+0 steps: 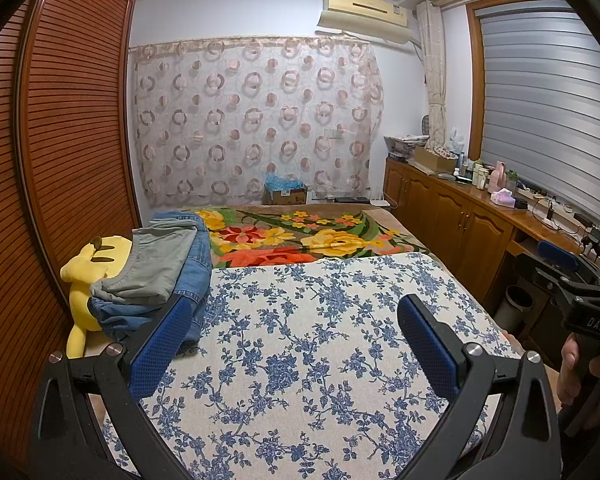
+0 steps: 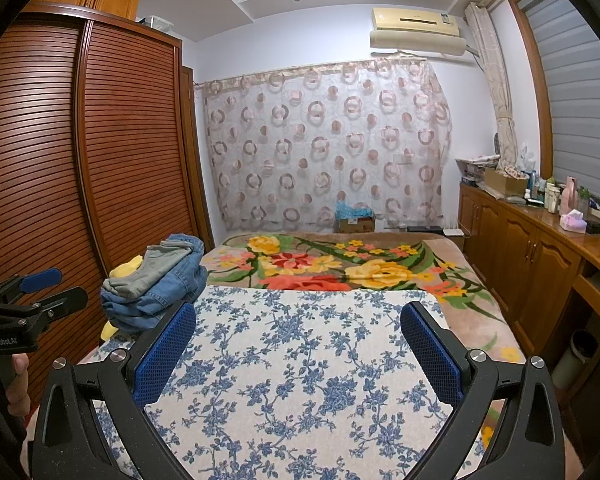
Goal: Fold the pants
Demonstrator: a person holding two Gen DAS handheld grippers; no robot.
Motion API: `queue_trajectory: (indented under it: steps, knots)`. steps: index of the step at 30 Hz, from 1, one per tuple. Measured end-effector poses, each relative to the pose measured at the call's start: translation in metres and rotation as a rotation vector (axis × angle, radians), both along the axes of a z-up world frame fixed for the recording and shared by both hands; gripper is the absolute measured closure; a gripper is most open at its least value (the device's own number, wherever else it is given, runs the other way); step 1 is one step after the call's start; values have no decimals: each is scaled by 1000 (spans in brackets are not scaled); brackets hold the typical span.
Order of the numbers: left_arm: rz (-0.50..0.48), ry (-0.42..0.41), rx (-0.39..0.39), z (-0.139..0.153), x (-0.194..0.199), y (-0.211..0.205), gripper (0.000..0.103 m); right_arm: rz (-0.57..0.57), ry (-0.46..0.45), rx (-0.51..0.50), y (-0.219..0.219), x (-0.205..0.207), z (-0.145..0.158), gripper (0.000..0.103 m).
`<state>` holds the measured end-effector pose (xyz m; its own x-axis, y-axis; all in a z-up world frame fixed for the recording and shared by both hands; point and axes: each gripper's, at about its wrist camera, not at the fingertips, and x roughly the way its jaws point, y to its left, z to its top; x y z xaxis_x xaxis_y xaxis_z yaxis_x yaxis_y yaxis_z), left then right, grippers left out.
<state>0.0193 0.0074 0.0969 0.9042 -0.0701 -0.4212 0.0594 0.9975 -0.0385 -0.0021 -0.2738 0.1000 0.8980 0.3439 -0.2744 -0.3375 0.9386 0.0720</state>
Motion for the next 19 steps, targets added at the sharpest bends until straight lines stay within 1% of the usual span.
queue_trajectory:
  steps: [19]
  knots:
    - [-1,0,2,0,0,-1,0,1,0,2,-1,-1,-1,1]
